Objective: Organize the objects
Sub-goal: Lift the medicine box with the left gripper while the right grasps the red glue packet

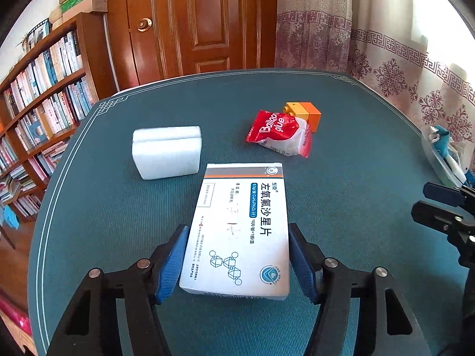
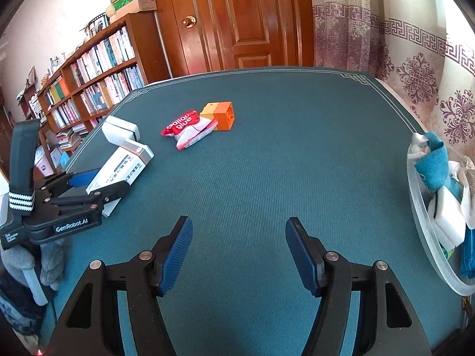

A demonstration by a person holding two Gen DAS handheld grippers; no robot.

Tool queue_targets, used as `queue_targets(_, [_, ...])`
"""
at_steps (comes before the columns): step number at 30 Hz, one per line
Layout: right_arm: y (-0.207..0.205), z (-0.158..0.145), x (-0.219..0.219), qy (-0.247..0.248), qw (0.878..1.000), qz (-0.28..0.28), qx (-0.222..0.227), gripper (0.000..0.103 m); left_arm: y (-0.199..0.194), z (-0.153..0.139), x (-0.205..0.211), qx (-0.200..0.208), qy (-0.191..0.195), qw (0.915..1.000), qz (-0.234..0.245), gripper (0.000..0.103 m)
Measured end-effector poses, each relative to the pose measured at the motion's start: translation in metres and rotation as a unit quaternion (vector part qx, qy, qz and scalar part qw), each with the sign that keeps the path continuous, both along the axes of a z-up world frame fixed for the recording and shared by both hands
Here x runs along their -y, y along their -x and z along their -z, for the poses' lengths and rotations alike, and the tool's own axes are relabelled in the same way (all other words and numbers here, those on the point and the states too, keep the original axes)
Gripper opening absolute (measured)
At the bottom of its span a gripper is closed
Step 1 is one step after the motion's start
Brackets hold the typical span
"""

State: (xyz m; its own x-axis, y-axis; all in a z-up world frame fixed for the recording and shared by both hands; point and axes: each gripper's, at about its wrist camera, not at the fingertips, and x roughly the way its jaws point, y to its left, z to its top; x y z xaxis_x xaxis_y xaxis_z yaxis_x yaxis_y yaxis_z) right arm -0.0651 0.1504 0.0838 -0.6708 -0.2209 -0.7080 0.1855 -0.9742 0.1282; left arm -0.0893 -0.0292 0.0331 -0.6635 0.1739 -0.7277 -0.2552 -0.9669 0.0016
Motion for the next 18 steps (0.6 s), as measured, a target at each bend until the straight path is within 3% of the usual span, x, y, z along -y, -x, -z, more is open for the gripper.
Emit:
queue_targets(9, [0.055,0.001,0.031,0.0,0.999,-0.044,-0.001,0.067,-0.02,-0.01,0.01,-0.03,-0.019,0.999,-0.025,0.067])
queue_targets(18, [0.128,0.009,0.051,0.024,0.996,-0.082,0.031,0.069,-0.021,-0.003,0.014,-0.021,-0.041,0.9984,-0.033,0.067])
